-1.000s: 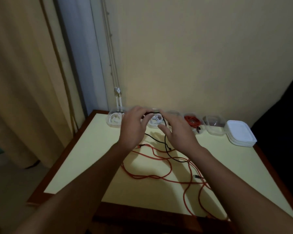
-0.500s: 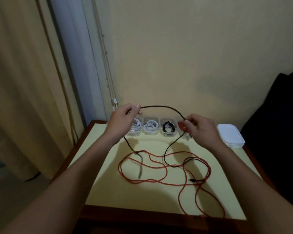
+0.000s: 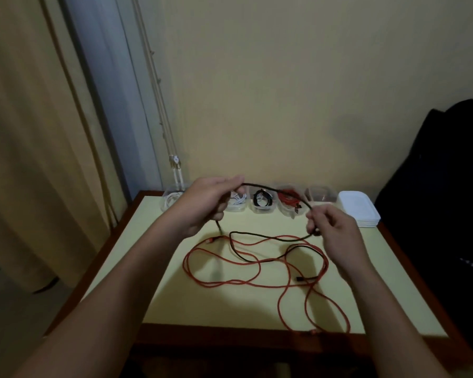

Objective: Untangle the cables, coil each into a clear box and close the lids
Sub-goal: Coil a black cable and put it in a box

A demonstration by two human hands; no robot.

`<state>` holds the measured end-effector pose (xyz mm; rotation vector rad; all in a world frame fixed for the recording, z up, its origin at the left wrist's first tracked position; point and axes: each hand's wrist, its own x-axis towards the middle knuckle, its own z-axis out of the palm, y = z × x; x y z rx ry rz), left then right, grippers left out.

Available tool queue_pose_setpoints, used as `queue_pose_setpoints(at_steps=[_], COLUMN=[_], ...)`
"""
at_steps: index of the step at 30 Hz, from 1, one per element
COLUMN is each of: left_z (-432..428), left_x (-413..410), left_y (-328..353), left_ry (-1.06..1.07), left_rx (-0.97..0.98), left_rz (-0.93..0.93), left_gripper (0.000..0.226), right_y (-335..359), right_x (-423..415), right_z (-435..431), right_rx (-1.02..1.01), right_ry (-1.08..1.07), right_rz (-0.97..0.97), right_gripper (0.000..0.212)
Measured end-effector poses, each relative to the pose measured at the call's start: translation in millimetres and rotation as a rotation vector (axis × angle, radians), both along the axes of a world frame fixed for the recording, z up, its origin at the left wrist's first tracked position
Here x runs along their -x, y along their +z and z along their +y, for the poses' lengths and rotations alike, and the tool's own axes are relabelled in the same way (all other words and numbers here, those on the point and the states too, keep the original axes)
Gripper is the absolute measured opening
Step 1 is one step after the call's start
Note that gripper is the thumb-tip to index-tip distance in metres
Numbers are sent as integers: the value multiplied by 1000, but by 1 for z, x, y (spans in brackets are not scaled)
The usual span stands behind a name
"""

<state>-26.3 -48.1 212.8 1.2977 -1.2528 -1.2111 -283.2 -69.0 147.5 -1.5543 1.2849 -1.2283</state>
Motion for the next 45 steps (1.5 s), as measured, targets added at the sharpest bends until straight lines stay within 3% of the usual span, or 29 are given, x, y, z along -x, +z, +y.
queue_pose_setpoints(at_steps=[2, 6, 10, 14, 20, 23, 29, 34, 38, 45], left_z=[8, 27, 41, 53, 74, 78, 71, 66, 62, 58], left_x=[-3, 13, 40, 43, 40, 38, 19, 4, 4, 18], left_y=[-7, -18, -20, -16, -18, -18, -20, -21, -25, -36], left_ry=[-33, -46, -66, -122, -246, -276, -255, -5, 104, 302], left_rx=[-73, -68, -1, -35, -74, -139, -201, -108, -53, 76], left_rz=[119, 88, 13, 117, 56, 241, 903, 1173, 1066, 461], left_gripper=[28, 25, 25, 27, 30, 28, 31, 38, 35, 36], right_y=[-10, 4, 27, 23, 4, -3, -18, -31, -38, -39], right_x=[17, 12, -14, -16, -3, 2, 7, 8, 3, -15], right_z=[13, 41, 56, 53, 45, 44, 50, 54, 59, 61], right_rx=[-98, -173, -117, 14, 65, 55, -11, -8, 159, 480], right_ry=[43, 251, 361, 215, -26, -88, -110, -184, -187, 55], right_rz=[-104, -111, -64, -69, -73, -91, -93, -40, 228, 707], right_gripper=[30, 43, 27, 23, 24, 23, 15, 11, 14, 15])
